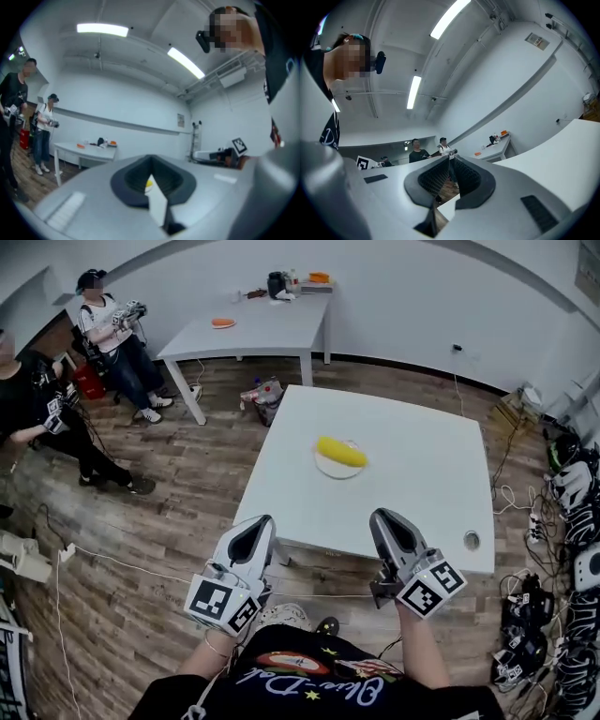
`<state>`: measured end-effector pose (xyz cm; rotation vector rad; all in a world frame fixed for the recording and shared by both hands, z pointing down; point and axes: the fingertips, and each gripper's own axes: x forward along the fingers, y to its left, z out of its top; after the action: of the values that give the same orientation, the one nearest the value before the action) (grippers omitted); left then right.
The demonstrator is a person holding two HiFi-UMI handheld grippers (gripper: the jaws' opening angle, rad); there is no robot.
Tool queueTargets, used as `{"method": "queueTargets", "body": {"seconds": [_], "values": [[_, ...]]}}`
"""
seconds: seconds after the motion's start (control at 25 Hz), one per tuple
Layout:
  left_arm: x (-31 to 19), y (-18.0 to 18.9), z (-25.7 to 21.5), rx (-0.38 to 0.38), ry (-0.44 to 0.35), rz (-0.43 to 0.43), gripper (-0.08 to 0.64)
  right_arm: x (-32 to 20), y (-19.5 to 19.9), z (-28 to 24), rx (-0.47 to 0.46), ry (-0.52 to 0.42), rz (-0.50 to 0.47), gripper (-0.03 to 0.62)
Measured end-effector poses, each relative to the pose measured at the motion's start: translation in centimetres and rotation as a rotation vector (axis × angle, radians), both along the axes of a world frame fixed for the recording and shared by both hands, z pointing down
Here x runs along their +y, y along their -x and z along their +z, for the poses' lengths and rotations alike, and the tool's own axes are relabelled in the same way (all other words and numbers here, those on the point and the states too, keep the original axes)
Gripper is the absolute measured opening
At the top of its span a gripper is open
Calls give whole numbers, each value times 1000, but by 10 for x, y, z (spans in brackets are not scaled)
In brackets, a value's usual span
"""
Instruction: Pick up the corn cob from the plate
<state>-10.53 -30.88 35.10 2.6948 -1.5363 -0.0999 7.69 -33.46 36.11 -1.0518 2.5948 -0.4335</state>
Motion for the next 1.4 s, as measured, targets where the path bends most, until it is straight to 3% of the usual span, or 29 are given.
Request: {"method": "queueTargets", "body": {"seconds": [0.12, 0.28, 0.48, 0.52, 0.6, 0.76, 1.08, 1.24, 1.4], "values": [[-33, 5, 11, 2, 26, -5, -3, -39, 18, 14, 85, 22, -47, 21], [-91, 9, 6, 10, -15, 0, -3, -98, 36, 30, 210, 33, -91, 21], [-161, 7, 6, 27, -13, 7, -3, -173, 47, 50, 329, 57, -124, 28], [-174, 8, 4, 26, -12, 10, -3, -189, 50, 58, 374, 74, -132, 52], [-198, 11, 0, 29, -13, 16, -3, -219, 58, 78, 481, 126, -162, 163], [-235, 21, 2, 40, 6, 14, -3, -262, 76, 124, 711, 204, -254, 211], [-267, 53, 24, 55, 72, -37, -3, -306, 89, 221, 1106, 334, -448, 250], [-272, 76, 31, 71, 95, -87, -3, -310, 92, 242, 1166, 377, -487, 252], [-276, 84, 37, 80, 106, -100, -3, -307, 84, 263, 1238, 503, -496, 252]]}}
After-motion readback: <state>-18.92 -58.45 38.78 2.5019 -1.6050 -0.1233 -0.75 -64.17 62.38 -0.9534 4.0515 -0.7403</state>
